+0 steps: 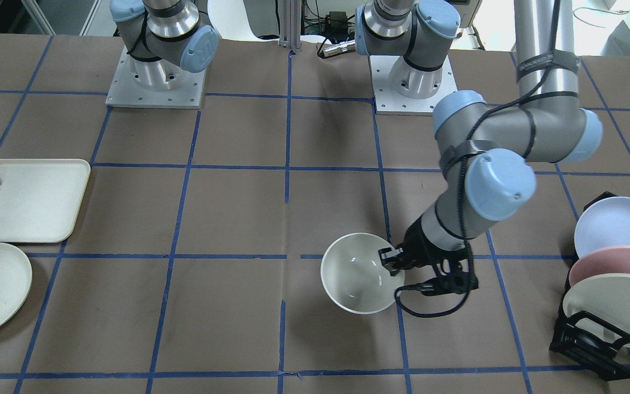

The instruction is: Place bowl and put lemon in it

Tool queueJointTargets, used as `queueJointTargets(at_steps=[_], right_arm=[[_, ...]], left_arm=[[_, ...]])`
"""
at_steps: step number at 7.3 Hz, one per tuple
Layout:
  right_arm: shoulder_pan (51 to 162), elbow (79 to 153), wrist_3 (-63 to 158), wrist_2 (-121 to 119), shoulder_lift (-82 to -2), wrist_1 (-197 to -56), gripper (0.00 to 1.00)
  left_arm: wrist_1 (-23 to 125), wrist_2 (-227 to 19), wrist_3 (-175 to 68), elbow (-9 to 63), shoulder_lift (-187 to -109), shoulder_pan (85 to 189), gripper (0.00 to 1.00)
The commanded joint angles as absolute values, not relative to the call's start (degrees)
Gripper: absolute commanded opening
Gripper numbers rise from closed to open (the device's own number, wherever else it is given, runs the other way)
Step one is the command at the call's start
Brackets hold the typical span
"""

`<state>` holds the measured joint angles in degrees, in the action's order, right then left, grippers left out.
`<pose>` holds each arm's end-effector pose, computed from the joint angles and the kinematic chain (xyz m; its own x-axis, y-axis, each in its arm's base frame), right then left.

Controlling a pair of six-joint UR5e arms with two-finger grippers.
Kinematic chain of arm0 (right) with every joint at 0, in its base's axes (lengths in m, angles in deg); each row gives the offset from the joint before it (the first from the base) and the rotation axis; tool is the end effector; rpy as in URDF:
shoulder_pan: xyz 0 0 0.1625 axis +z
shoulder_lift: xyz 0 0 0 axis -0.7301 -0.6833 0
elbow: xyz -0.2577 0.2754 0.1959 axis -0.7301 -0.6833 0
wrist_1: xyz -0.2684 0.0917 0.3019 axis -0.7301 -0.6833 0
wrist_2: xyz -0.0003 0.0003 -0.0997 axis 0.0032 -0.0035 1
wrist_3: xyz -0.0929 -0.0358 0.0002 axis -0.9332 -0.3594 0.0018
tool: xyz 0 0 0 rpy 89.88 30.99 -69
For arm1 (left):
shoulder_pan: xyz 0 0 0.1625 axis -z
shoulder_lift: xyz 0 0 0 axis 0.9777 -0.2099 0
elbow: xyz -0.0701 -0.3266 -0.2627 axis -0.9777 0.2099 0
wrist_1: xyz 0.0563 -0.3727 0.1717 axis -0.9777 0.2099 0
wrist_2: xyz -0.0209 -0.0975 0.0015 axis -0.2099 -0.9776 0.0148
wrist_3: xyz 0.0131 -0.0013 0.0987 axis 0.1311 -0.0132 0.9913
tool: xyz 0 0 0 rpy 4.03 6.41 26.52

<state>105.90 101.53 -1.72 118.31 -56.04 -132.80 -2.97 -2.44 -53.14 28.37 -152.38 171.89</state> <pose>-0.1703 -0.5211 0.5147 -0.9971 -0.0310 0.0694 -0.0243 0.9953 0.0942 -0.1940 -0.6145 0.2782 -0.9679 -0.1820 0.1734 -0.1812 0.9832 0.0207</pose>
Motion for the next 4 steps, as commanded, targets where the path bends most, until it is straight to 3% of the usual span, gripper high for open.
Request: queueJointTargets(at_steps=[1, 4], right_arm=[[112.2, 103.6, 6.3, 118.0, -57.0, -131.3, 0.05], [128.4, 104.0, 23.5, 117.3, -59.0, -131.9, 0.05]], left_arm=[[-7.1, -2.5, -57.9, 31.3, -153.2, 178.8, 0.00], [-15.4, -4.6, -61.0, 36.3, -155.6, 179.3, 0.00]])
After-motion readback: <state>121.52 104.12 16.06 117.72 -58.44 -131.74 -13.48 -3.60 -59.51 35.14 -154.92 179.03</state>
